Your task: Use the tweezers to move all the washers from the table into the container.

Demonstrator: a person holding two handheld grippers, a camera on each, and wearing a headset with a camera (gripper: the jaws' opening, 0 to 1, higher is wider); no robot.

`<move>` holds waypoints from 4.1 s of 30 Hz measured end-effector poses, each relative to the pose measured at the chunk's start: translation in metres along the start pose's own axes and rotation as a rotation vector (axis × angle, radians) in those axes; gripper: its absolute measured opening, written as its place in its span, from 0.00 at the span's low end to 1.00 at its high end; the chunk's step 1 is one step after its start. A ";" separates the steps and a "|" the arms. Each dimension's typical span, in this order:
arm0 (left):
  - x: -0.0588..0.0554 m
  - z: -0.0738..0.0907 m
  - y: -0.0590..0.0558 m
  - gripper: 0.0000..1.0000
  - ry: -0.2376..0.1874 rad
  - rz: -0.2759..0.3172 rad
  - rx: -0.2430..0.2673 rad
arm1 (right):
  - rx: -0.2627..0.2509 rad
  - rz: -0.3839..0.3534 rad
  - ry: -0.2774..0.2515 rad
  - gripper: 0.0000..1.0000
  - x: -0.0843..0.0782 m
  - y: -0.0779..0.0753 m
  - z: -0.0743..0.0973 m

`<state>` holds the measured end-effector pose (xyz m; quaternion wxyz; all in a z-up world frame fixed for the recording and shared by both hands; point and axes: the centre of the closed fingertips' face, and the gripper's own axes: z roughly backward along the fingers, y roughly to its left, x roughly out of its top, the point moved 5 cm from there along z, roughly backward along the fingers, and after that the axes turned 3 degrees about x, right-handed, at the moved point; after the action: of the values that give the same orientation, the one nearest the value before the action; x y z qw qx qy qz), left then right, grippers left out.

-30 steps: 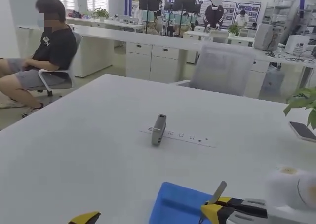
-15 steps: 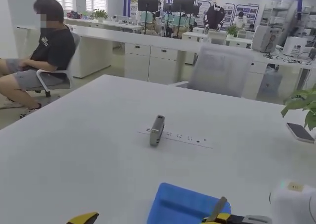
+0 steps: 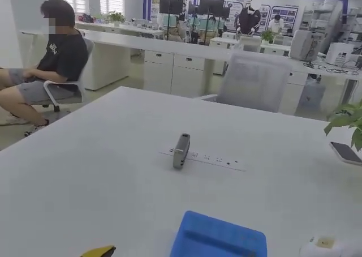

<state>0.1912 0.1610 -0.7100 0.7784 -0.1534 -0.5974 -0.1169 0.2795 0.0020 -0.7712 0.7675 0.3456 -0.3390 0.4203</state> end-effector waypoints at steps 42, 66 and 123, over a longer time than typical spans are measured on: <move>-0.002 0.000 0.001 0.80 0.011 -0.017 0.010 | 0.013 0.352 0.154 0.04 -0.011 0.022 -0.018; -0.003 0.000 0.000 0.78 0.026 -0.011 -0.006 | 0.007 -0.117 -0.159 0.01 -0.030 -0.004 0.013; 0.004 -0.100 -0.096 0.00 0.387 -0.612 -0.833 | 0.071 0.298 -0.024 0.06 -0.033 0.012 0.031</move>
<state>0.2462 0.0339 -0.7205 0.6780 -0.2436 -0.3639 -0.5903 0.2475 -0.0323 -0.7785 0.6799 0.3235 -0.3806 0.5369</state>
